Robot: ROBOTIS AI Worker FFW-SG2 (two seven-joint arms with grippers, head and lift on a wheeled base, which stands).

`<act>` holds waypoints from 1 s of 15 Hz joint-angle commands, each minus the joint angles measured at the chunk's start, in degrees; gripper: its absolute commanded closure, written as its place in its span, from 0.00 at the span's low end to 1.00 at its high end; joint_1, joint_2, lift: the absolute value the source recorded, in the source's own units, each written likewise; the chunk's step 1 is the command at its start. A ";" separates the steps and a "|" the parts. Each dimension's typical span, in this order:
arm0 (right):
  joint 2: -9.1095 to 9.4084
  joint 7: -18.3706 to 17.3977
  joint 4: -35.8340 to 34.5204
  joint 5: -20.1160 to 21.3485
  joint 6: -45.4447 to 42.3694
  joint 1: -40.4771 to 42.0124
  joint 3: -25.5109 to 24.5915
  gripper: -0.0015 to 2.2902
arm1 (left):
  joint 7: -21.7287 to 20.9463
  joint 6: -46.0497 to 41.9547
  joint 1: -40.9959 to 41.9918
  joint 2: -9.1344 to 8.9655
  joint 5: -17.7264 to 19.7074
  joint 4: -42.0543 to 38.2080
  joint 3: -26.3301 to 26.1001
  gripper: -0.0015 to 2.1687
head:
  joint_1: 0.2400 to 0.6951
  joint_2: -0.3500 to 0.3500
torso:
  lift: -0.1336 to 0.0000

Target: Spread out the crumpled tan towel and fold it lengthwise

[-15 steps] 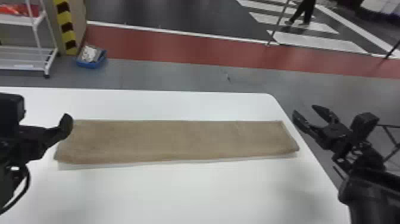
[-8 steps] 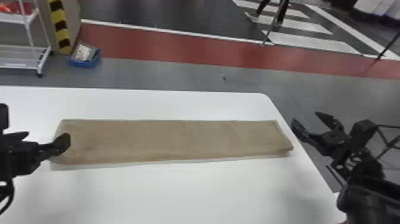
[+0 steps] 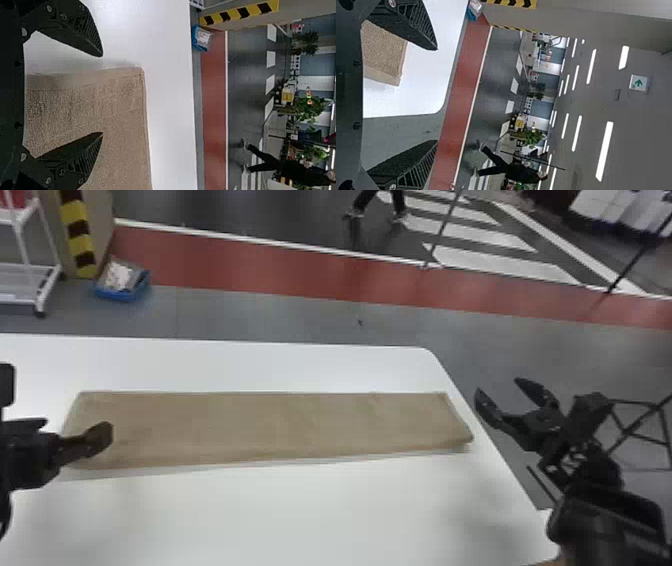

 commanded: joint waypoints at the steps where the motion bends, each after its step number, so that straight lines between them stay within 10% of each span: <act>1: 0.04 0.00 0.00 -0.10 -0.01 0.00 0.01 0.02 | 0.01 0.37 -0.19 0.00 -0.75 0.43 -0.28 0.10 | 1.00 0.00 | 0.07; 8: 0.04 0.27 0.00 -0.19 -0.01 -0.09 -0.16 0.02 | 0.01 2.83 -1.94 -0.26 -3.30 2.80 -1.69 0.14 | 1.00 0.00 | 0.07; 15: -0.05 0.62 -0.88 -1.16 -0.01 0.44 -0.16 0.02 | -1.14 7.75 -2.12 -0.26 -4.79 3.15 -2.30 0.47 | 1.00 0.00 | 0.07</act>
